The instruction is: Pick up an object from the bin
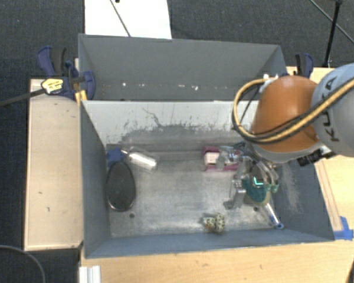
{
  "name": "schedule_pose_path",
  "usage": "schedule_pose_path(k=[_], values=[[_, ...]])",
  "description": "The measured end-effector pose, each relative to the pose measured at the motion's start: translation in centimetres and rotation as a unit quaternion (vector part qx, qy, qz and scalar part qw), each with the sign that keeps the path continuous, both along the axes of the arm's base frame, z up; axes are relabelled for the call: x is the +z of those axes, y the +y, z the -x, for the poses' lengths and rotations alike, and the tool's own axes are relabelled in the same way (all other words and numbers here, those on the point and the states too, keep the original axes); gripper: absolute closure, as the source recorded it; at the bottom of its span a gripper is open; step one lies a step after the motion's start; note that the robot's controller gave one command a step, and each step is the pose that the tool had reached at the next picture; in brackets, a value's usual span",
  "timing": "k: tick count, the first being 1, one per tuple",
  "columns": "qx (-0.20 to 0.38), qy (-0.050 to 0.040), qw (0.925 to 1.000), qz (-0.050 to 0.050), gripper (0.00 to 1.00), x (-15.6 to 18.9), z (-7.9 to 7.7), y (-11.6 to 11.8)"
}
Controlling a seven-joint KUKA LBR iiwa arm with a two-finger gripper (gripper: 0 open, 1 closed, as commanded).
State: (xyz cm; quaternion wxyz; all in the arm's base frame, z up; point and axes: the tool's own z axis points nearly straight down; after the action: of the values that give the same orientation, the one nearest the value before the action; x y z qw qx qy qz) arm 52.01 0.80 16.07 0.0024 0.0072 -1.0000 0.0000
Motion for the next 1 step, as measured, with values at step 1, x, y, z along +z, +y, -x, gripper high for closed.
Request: schedule_pose_path(k=[1], values=[[0.2,-0.0014,0.9798,0.0,0.0,-3.54,3.05,-6.89]])
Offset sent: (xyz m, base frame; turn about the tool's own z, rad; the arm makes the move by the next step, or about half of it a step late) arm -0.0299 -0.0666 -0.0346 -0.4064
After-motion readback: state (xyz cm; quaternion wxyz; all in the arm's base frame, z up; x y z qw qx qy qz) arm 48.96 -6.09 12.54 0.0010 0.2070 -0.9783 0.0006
